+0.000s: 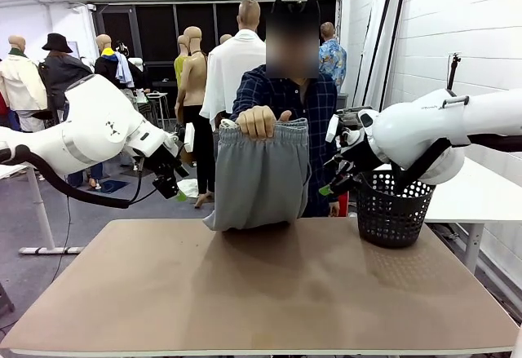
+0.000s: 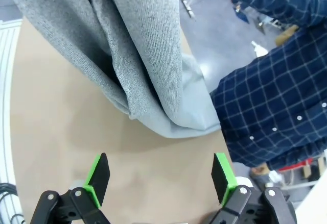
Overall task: Fold the training pants.
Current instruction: Grab both ends of the Training pants handed by a person.
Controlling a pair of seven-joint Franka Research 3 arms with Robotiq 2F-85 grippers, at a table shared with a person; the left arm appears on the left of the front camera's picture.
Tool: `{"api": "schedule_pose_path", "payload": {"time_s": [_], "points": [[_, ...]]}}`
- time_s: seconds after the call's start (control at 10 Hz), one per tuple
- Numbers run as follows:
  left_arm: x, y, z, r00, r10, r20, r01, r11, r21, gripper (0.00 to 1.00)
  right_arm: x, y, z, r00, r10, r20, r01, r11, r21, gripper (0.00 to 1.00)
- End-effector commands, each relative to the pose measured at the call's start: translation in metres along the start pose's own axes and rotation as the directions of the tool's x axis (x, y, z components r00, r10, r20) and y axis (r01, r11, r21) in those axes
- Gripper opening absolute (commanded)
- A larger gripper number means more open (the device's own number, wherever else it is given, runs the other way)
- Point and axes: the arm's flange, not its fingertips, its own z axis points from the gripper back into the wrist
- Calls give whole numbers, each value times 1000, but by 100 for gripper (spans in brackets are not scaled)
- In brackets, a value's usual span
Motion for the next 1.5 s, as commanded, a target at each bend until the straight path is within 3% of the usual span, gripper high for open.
{"api": "schedule_pose_path", "payload": {"time_s": [0.0, 0.2, 0.6, 0.8, 1.2, 1.4], "points": [[-2, 15, -10, 996, -59, 71, 58, 998, 20, 100, -3, -12, -14, 999, 7, 49, -9, 1000, 28, 100], [-1, 22, -17, 987, -98, 127, 95, 995, 28, 100, -4, -16, -20, 996, 2, 88, -6, 999, 54, 100], [8, 29, -24, 970, -77, 229, 66, 996, 56, 100, -2, -23, -28, 987, -9, 161, -6, 996, 89, 100], [13, 26, -27, 948, -43, 315, 51, 999, -17, 100, -1, -24, -28, 981, -16, 194, -4, 995, 102, 100], [18, 20, -24, 925, -16, 380, 48, 996, -73, 100, -1, -23, -31, 972, -29, 232, -2, 991, 132, 100], [21, 15, -25, 939, -2, 344, 27, 997, -67, 100, -5, -21, -23, 976, -59, 208, 34, 992, 123, 100]]}}
